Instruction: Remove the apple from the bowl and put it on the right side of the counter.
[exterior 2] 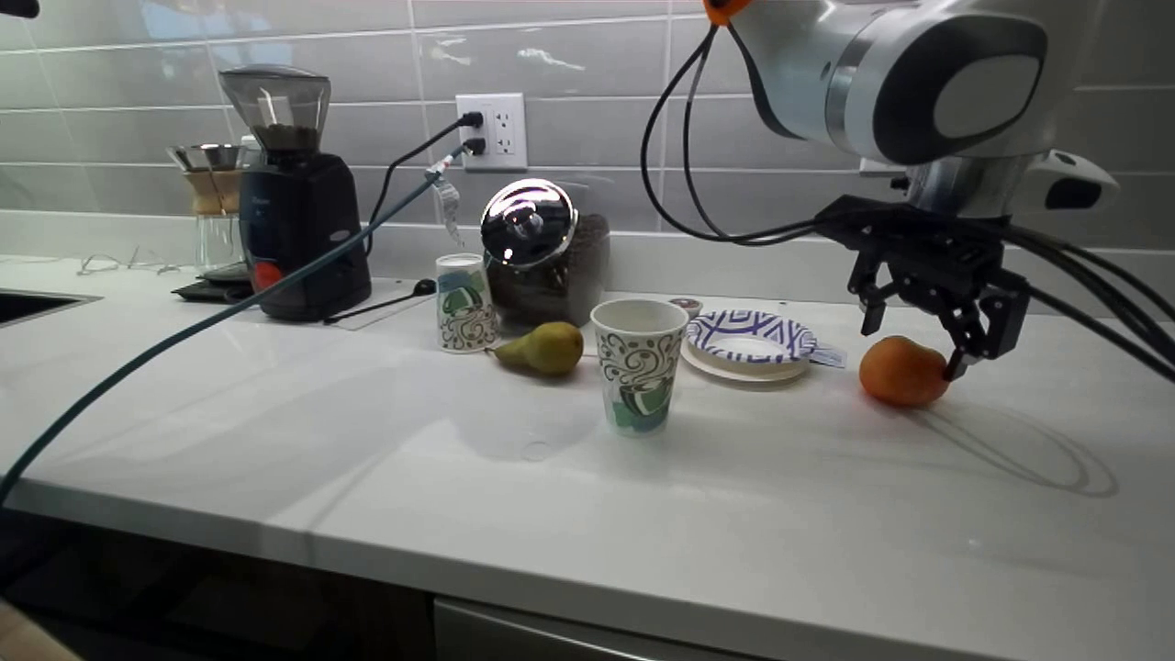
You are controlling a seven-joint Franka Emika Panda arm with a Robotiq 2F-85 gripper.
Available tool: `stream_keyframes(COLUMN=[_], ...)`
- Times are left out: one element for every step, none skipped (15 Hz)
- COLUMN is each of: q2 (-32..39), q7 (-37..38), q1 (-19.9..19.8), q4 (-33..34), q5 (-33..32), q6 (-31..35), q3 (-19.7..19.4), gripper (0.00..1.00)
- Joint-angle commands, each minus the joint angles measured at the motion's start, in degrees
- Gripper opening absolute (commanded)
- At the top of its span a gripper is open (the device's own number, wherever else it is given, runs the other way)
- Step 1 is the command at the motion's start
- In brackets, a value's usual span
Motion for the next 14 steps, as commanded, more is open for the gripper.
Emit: stream_keyframes(q2=[-10.1,-12.1,-14.2,-15.6,-17.3,-19.2,-20.9,-23.0,-24.8,-19.2,-20.3,-20.4,-20.2,-19.9], q7=[-4.9,-7.2,-8.6,-9.6,-10.7,-12.1,-13.2,-14.2,-15.3,-12.9,-13.0,-12.9,-12.9,-12.9], q1=[1.6,2.4,3.3,4.8,5.9,6.9,7.9,8.9,9.4,8.7,9.3,9.5,9.4,9.3], q4=[-7.9,-9.5,-10.8,-12.2,-13.7,-15.5,-17.3,-19.1,-21.2,-14.8,-15.8,-15.7,-15.6,-15.6], q5=[-2.7,-3.5,-4.4,-6.0,-7.6,-8.9,-10.6,-12.2,-12.0,-9.8,-9.9,-9.9,-9.9,-10.0], q6=[-5.0,-6.7,-8.3,-8.5,-8.8,-8.7,-8.3,-8.8,-8.4,-9.0,-8.9,-8.9,-8.9,-8.9], q3=[0.4,0.5,0.3,-0.3,-0.6,-0.6,-0.7,-0.8,-0.3,-0.9,-0.9,-0.9,-1.0,-1.1], gripper=[1.0,1.0,1.0,1.0,1.0,1.0,1.0,1.0,1.0,1.0,1.0,1.0,1.0,1.0])
